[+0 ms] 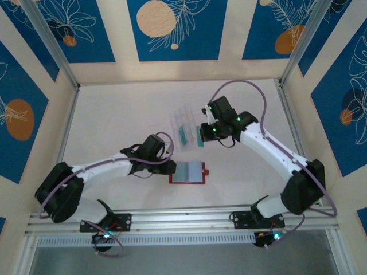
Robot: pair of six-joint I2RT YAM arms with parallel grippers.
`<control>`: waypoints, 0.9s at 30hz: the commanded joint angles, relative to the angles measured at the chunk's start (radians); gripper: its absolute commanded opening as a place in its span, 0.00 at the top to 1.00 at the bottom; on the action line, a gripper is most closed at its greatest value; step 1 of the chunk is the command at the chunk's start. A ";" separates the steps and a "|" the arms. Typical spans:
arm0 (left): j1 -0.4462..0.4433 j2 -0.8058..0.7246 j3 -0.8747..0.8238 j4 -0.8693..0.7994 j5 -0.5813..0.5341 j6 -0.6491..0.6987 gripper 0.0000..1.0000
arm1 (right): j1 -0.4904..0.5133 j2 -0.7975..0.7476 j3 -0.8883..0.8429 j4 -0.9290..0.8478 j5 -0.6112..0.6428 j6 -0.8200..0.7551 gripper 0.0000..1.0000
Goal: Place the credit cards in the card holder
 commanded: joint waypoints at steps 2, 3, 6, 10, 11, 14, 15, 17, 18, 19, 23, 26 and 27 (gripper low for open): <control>-0.031 0.090 0.064 0.002 0.017 0.044 0.77 | 0.018 -0.156 -0.210 0.143 -0.087 0.081 1.00; -0.031 0.105 0.067 0.005 0.016 0.046 0.77 | 0.018 -0.184 -0.255 0.162 -0.099 0.092 1.00; -0.034 0.141 0.069 0.003 0.004 0.053 0.77 | 0.018 -0.266 -0.380 0.229 -0.139 0.123 1.00; -0.035 0.154 0.052 -0.005 -0.025 0.058 0.77 | 0.014 -0.332 -0.493 0.307 -0.192 0.146 1.00; -0.035 0.156 0.046 -0.002 -0.029 0.060 0.77 | 0.011 -0.338 -0.510 0.323 -0.207 0.150 1.00; -0.035 0.174 0.033 0.001 -0.043 0.065 0.77 | 0.008 -0.341 -0.548 0.376 -0.247 0.158 1.00; -0.034 0.181 0.028 0.005 -0.040 0.065 0.77 | 0.006 -0.339 -0.556 0.388 -0.254 0.160 1.00; -0.035 0.189 0.012 0.023 -0.041 0.059 0.77 | -0.003 -0.337 -0.572 0.416 -0.275 0.160 1.00; -0.034 0.193 0.009 0.024 -0.045 0.058 0.77 | -0.008 -0.337 -0.582 0.429 -0.286 0.162 1.00; -0.034 0.198 0.005 0.025 -0.049 0.058 0.77 | -0.015 -0.336 -0.592 0.444 -0.299 0.167 1.00; -0.033 0.200 -0.016 0.030 -0.063 0.053 0.77 | -0.027 -0.306 -0.622 0.505 -0.345 0.186 1.00; -0.034 0.195 -0.032 0.036 -0.070 0.047 0.78 | -0.028 -0.263 -0.630 0.551 -0.379 0.197 1.00; -0.035 0.194 -0.037 0.038 -0.070 0.047 0.78 | -0.028 -0.248 -0.633 0.560 -0.382 0.200 1.00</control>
